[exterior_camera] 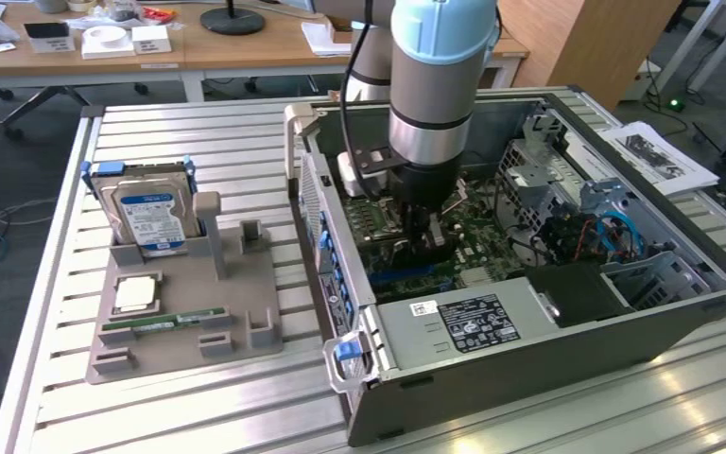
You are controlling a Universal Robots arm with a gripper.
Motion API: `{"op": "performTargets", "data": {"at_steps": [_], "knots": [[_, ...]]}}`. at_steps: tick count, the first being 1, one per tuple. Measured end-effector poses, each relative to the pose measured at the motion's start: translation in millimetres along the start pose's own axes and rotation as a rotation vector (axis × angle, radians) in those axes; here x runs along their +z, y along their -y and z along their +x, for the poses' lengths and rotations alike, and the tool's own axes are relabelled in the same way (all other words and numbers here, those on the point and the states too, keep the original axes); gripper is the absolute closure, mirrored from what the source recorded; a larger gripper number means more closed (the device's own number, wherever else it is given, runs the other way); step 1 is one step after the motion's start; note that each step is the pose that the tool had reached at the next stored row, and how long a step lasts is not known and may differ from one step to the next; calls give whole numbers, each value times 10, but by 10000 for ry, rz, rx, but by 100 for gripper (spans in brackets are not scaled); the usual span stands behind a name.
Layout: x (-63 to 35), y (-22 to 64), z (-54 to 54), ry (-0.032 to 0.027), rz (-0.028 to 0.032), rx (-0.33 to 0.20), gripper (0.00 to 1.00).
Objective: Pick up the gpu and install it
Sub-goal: 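Insert the gpu into the slot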
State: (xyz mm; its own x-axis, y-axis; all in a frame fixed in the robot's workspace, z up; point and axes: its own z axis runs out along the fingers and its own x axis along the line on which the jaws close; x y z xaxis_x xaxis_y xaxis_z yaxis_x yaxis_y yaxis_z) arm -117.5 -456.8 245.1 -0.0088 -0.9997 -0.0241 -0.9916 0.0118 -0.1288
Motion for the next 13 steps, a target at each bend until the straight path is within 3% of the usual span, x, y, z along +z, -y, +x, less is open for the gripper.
{"op": "performTargets", "data": {"at_steps": [13], "knots": [[-5,5,14,-8,-4,33,73]]}}
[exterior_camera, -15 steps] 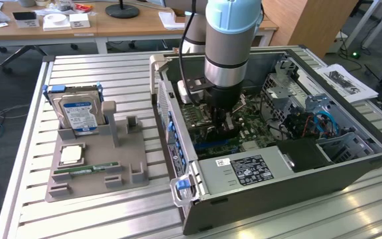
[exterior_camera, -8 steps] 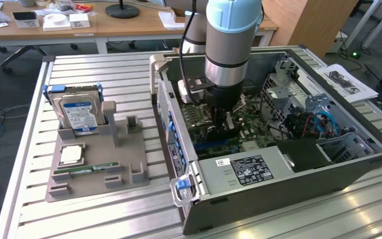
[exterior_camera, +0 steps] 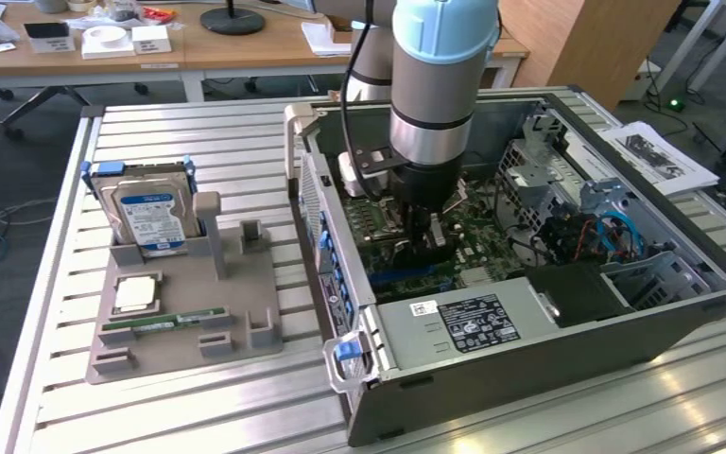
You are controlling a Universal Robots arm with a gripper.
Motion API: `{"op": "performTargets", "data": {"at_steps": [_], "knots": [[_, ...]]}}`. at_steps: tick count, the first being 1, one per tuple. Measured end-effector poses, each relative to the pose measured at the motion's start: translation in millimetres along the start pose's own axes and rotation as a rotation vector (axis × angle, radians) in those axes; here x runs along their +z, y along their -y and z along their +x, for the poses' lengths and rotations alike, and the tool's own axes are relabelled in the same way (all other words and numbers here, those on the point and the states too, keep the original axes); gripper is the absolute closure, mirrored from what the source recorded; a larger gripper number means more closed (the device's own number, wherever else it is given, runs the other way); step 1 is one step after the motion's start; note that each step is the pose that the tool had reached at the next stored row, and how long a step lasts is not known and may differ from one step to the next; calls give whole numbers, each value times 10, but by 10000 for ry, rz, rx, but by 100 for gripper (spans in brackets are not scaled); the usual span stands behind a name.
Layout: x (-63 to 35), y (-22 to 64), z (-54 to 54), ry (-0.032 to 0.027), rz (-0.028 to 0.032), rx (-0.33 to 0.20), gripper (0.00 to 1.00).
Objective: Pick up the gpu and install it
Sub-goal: 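Insert the gpu into the slot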
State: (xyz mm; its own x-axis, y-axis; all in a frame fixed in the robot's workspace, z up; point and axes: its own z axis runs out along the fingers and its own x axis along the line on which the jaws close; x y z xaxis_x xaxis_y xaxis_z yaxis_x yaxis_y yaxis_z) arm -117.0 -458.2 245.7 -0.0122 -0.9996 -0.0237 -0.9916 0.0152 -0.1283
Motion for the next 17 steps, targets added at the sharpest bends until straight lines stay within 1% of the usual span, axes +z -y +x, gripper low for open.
{"op": "performTargets", "data": {"at_steps": [10,12,13,15,17], "knots": [[-15,1,7,6,5,9,73],[-17,-1,8,31,16,10,73],[-19,-3,7,53,24,14,73],[-20,-10,7,115,41,23,73],[-24,-18,6,165,58,28,73]]}}
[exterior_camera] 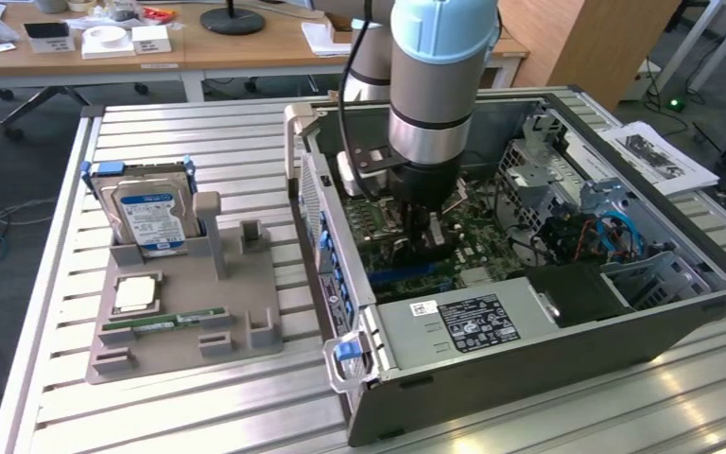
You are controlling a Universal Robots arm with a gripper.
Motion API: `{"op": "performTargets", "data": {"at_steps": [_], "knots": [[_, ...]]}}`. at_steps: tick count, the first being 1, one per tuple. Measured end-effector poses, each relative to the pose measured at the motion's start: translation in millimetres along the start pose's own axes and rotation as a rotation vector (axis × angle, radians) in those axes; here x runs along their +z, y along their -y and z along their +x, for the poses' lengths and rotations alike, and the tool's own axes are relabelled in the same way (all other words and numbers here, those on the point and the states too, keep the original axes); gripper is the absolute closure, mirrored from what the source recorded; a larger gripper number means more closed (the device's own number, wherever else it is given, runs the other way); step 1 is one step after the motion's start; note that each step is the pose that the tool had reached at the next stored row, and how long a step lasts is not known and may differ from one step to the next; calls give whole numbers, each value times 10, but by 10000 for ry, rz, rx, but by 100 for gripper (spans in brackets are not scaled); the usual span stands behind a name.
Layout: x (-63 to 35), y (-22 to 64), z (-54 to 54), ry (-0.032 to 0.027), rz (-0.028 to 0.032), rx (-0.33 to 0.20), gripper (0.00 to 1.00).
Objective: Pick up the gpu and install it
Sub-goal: 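Insert the gpu into the slot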
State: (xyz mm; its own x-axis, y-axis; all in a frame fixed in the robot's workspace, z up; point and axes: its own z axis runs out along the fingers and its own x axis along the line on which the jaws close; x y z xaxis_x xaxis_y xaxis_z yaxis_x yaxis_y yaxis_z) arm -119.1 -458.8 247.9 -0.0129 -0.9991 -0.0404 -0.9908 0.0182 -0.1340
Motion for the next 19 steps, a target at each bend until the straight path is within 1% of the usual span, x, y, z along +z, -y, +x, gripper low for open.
{"op": "performTargets", "data": {"at_steps": [2,3,8,13,19], "knots": [[-2,-1,0,19,10,5,73],[-3,-1,0,18,10,22,73],[-10,-2,10,-9,16,199,73],[-42,4,11,-24,23,325,73],[-46,4,46,-59,33,581,73]]}}
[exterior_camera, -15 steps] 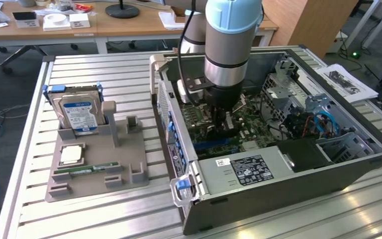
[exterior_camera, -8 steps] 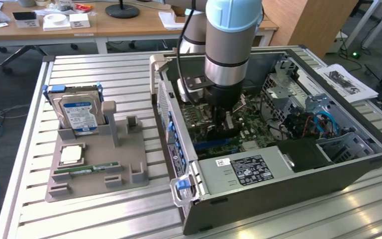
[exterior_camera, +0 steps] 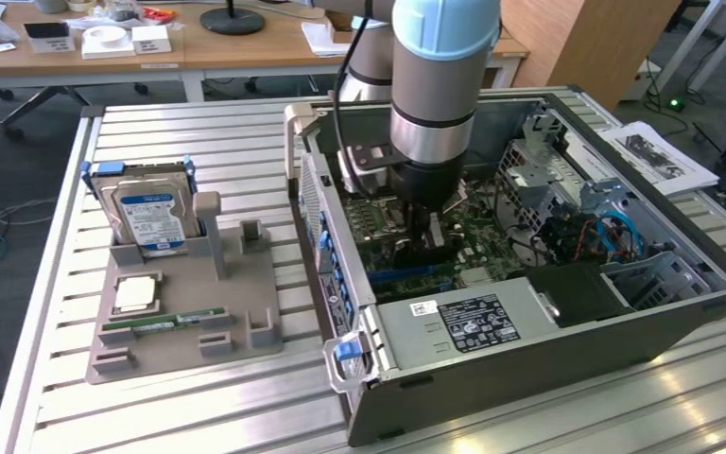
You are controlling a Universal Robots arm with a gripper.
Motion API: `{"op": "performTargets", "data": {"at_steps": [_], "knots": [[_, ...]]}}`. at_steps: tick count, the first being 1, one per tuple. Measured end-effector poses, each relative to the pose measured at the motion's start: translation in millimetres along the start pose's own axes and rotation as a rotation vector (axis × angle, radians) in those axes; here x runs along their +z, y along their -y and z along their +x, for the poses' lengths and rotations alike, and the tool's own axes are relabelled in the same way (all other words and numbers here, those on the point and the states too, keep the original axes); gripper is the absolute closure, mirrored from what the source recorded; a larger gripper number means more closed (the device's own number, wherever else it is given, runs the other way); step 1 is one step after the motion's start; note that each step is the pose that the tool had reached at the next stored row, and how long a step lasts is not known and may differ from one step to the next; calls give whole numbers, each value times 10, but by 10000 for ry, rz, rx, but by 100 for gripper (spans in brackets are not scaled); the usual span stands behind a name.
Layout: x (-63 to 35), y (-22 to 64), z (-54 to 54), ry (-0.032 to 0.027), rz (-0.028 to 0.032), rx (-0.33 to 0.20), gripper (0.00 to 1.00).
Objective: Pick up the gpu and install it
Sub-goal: 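Insert the gpu into the slot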
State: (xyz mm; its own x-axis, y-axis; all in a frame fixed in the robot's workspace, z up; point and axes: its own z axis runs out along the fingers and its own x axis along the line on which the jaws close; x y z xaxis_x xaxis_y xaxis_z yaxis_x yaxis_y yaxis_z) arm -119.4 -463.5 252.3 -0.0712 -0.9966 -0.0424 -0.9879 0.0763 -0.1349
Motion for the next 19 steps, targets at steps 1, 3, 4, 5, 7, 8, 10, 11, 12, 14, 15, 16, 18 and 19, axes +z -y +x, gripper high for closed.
{"op": "performTargets", "data": {"at_steps": [1,3,4,5,7,8,10,11,12,14,15,16,18,19], "knots": [[0,0,5,-5,2,37,73],[0,0,8,-13,3,86,73],[0,1,8,-14,3,88,73],[1,1,9,-15,3,88,73],[11,0,9,-11,5,89,73],[17,-1,9,-13,4,89,73],[28,-3,10,-13,4,88,73],[30,-3,10,-13,3,89,73],[30,-3,10,-6,2,90,73],[31,-3,10,36,0,95,73],[31,-3,10,61,-2,99,73],[31,-3,10,91,-5,103,73],[31,-3,9,122,-6,107,73],[32,-3,10,124,-6,109,73]]}}
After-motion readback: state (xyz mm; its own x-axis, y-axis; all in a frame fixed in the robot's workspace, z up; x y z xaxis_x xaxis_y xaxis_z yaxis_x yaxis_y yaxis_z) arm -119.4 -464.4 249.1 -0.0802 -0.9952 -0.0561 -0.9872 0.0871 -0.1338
